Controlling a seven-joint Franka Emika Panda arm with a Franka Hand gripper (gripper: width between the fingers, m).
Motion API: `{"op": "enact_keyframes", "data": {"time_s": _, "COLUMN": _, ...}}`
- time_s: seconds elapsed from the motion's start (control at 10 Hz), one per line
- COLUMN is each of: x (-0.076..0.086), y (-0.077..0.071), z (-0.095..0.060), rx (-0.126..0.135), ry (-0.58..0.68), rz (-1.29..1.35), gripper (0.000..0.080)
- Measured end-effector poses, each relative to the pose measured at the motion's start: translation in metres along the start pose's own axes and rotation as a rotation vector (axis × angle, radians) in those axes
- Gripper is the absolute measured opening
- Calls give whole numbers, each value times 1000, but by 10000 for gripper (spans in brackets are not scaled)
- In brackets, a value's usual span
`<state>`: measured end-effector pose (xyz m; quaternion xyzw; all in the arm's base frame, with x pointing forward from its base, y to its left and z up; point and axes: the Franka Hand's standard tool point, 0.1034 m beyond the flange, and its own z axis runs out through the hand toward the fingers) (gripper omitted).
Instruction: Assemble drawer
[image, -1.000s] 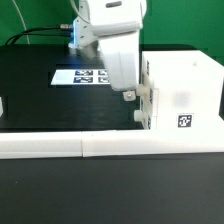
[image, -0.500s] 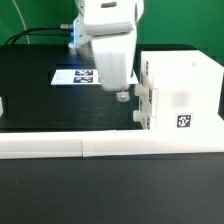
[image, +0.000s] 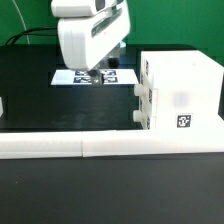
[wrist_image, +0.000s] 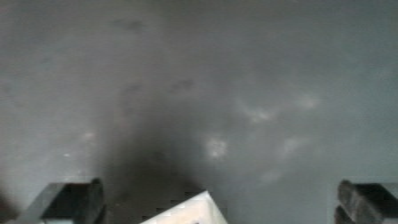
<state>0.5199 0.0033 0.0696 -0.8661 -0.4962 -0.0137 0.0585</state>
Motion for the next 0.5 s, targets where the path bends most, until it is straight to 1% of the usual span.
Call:
{"op": "enact_keyframes", "data": {"time_s": 0.1, "x": 1, "y": -2, "z": 2, "rx": 4, "ry": -1, "rz": -17, "gripper": 649}}
{"op": "enact_keyframes", "data": {"time_s": 0.5, "x": -1, "y": -1, "z": 3, "rx": 5, "ry": -1, "rz": -11, "gripper": 649}}
